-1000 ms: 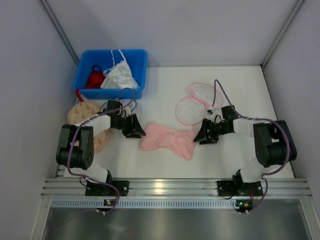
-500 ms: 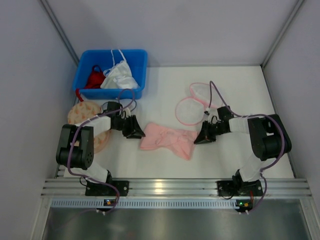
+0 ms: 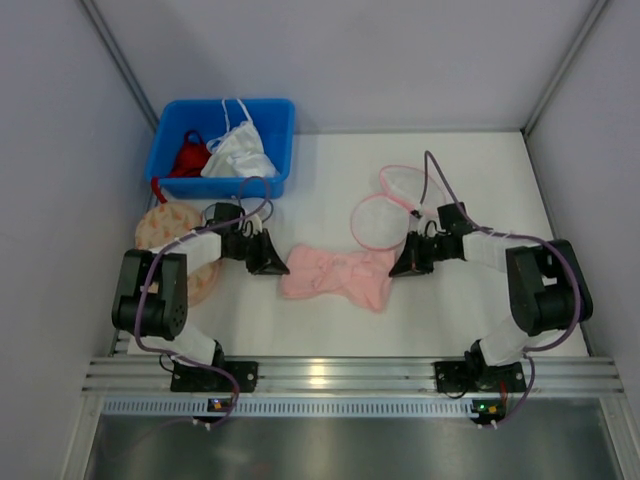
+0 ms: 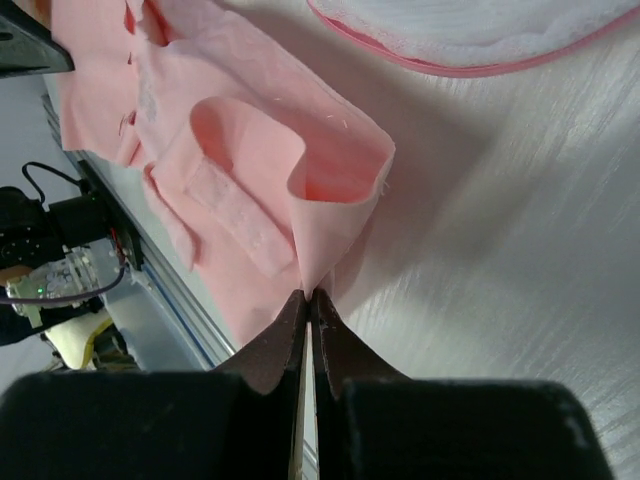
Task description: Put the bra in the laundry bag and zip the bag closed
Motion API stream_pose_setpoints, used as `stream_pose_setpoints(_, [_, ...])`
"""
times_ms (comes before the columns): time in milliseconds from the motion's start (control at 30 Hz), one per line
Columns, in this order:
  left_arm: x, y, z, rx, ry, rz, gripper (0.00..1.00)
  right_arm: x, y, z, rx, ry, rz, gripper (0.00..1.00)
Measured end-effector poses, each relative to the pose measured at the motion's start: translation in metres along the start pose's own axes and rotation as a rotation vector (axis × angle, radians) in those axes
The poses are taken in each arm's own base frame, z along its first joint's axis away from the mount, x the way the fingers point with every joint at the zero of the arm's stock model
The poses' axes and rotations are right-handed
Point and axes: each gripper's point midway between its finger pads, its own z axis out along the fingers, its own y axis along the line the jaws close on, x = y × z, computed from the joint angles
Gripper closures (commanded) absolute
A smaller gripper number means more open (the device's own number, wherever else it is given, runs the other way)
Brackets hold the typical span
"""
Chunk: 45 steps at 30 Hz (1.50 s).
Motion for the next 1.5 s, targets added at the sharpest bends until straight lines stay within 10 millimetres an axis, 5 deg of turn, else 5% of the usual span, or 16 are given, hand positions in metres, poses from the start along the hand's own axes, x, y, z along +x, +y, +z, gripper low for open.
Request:
stream_pose_setpoints(267, [-0.018,-0.050,-0.034,0.052,-0.151,0.164,1.00,-0.009,0.018,-0.006,-0.012,-0.016,-0.006,1.00])
stream_pose_setpoints(400, [-0.016,-0.081,-0.036,0.075,-0.163,0.266,1.00,-0.010,0.032,-0.004,-0.027,-0.010,-0.026,1.00])
stream_pose_setpoints(767, [0.020,-0.155,0.004,0.100,-0.053,0.466,1.00,0.001,0.056,0.016,-0.072,0.060,-0.048,1.00])
stream_pose_setpoints(1000, [0.036,-0.154,0.061,0.080,0.078,0.367,1.00,-0.001,0.058,0.026,-0.083,0.077,-0.052,0.99])
stream_pose_setpoints(1167, [0.046,-0.136,0.100,0.031,0.159,0.255,1.00,-0.001,0.058,0.024,-0.086,0.080,-0.060,0.69])
stream_pose_setpoints(1200, [0.047,-0.134,0.104,0.026,0.167,0.240,1.00,-0.001,0.056,0.023,-0.084,0.078,-0.060,0.55])
stream_pose_setpoints(1500, [0.039,-0.147,0.112,0.091,0.127,0.214,0.96,0.010,0.029,0.012,-0.049,0.061,0.075,0.08])
